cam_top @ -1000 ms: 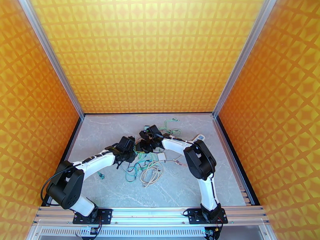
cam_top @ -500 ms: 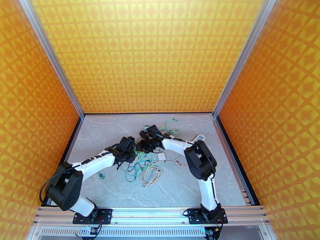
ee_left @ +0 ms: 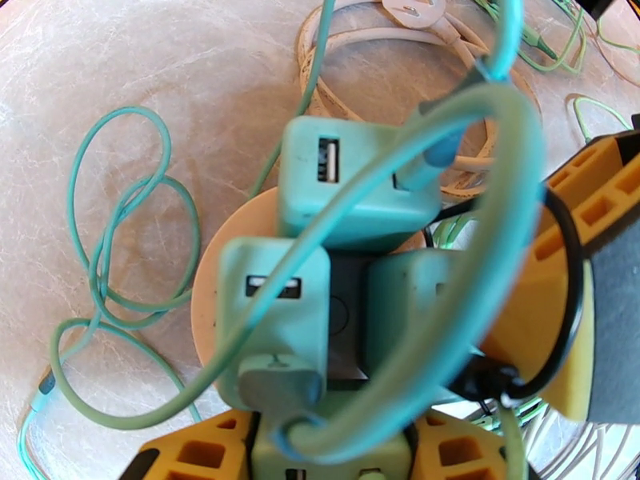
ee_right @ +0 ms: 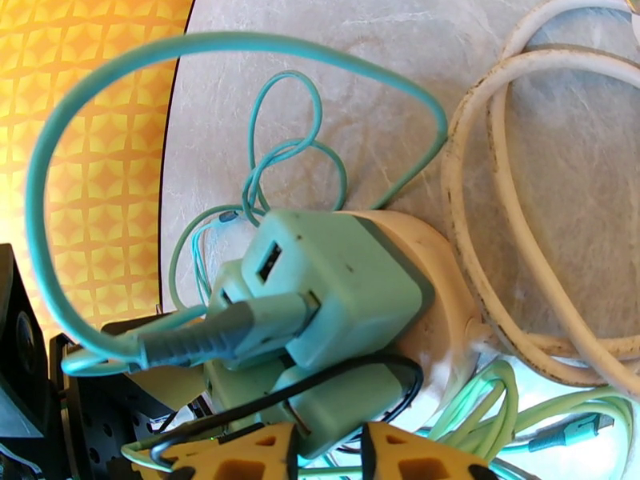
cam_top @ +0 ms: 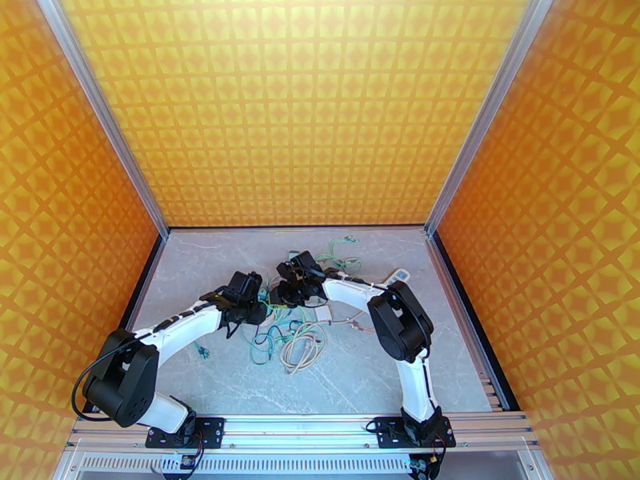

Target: Pull the plug off the socket

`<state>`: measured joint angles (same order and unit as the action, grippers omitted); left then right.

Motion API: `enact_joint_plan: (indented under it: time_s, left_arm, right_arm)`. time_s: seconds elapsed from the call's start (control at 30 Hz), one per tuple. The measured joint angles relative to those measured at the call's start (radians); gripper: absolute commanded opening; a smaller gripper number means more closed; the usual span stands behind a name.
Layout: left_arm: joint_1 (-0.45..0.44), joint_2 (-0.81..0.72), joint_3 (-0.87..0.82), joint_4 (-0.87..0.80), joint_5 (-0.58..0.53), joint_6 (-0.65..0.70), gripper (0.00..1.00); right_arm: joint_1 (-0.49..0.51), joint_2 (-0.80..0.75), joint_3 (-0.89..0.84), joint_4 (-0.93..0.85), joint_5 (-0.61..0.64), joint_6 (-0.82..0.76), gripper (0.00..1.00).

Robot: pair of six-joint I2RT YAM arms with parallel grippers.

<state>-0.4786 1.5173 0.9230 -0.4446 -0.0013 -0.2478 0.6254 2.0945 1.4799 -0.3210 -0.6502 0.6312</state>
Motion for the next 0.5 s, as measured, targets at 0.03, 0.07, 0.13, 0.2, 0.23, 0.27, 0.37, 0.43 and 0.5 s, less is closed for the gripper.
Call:
enact_joint_plan:
  time_s: [0.03,0.07,0.13,0.2,0.23,0.27,0.37,0.43,0.5]
  left_arm:
    - [-0.005,0.001,0.0,-0.002,-0.002,0.003,0.13]
    - [-0.01,0.002,0.001,-0.006,-0.007,0.007,0.12]
    - [-0.028,0.011,0.011,-0.019,-0.033,0.016,0.12]
    - [-0.05,0.02,0.022,-0.031,-0.066,0.021,0.12]
    - [-0.06,0.024,0.027,-0.038,-0.084,0.022,0.11]
    - [-0.069,0.029,0.032,-0.042,-0.101,0.024,0.11]
    - [-0.09,0.039,0.04,-0.05,-0.138,0.025,0.11]
    - [-0.095,0.042,0.043,-0.052,-0.15,0.025,0.11]
    - [-0.098,0.045,0.047,-0.057,-0.155,0.025,0.11]
  right_arm:
    - [0.001,0.0,0.0,-0.001,0.002,0.0,0.27]
    - [0.002,0.0,0.0,-0.002,0.005,-0.001,0.27]
    - [0.003,-0.001,0.0,-0.008,0.008,-0.006,0.27]
    - [0.005,-0.003,0.0,-0.013,0.015,-0.011,0.27]
    - [0.006,-0.005,0.0,-0.016,0.019,-0.012,0.27]
    - [0.008,-0.007,0.0,-0.019,0.026,-0.014,0.27]
    - [0.01,-0.008,0.001,-0.023,0.034,-0.016,0.27]
    - [0.011,-0.008,0.002,-0.023,0.036,-0.016,0.27]
    - [0.013,-0.009,0.002,-0.024,0.04,-0.016,0.27]
